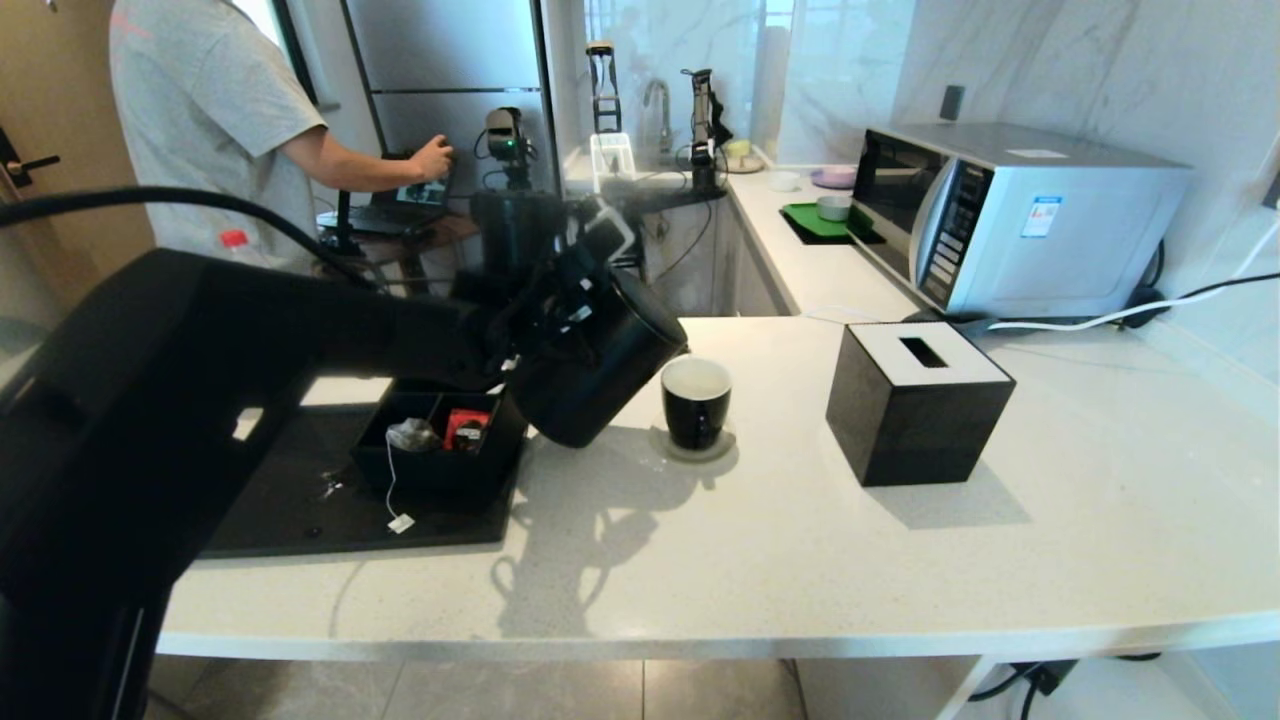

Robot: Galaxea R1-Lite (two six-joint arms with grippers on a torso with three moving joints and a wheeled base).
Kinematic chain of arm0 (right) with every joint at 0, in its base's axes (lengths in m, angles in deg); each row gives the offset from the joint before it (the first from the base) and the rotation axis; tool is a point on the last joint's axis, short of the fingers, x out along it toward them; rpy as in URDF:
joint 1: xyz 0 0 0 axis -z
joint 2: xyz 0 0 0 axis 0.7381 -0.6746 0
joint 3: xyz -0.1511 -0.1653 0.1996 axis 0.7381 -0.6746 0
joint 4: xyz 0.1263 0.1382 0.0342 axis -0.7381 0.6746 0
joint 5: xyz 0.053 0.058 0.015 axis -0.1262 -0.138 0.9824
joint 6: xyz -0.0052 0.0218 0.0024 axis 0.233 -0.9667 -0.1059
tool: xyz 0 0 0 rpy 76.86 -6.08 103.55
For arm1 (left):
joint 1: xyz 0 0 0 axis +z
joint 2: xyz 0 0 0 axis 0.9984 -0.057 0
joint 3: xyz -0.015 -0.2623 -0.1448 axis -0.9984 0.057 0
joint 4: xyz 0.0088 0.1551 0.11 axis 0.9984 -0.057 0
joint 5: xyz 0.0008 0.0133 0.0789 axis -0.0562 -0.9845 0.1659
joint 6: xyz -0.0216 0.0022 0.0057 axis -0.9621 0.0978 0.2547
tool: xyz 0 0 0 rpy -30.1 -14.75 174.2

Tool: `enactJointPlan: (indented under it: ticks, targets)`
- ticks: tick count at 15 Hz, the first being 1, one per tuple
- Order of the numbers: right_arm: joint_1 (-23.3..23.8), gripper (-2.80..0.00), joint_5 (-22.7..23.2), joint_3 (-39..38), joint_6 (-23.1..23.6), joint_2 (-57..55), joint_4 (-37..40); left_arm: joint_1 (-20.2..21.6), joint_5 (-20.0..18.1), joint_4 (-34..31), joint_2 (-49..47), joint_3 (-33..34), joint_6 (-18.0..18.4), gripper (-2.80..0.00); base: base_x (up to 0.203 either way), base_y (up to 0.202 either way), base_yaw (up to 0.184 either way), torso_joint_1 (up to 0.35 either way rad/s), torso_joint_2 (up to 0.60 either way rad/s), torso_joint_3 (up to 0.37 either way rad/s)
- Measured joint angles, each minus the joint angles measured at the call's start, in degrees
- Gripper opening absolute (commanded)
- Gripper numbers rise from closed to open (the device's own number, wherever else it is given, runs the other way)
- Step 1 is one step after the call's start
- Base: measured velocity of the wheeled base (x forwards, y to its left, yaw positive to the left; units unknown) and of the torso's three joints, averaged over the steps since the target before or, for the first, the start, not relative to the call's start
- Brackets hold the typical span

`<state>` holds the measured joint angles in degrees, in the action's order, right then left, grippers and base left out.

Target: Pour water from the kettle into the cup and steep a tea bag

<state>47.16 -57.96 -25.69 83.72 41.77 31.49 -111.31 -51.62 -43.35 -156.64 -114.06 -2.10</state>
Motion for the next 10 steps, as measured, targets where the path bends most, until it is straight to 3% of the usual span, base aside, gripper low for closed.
enactJointPlan:
  ticks: [10]
  targets:
    - [0.00, -2.80, -0.02, -0.02, 0.02, 0.00, -0.02, 0.02, 0.00, -1.96, -0.22, -1.19, 1.55, -2.80, 0.000, 0.000, 0.000, 0.000, 0.00, 0.000]
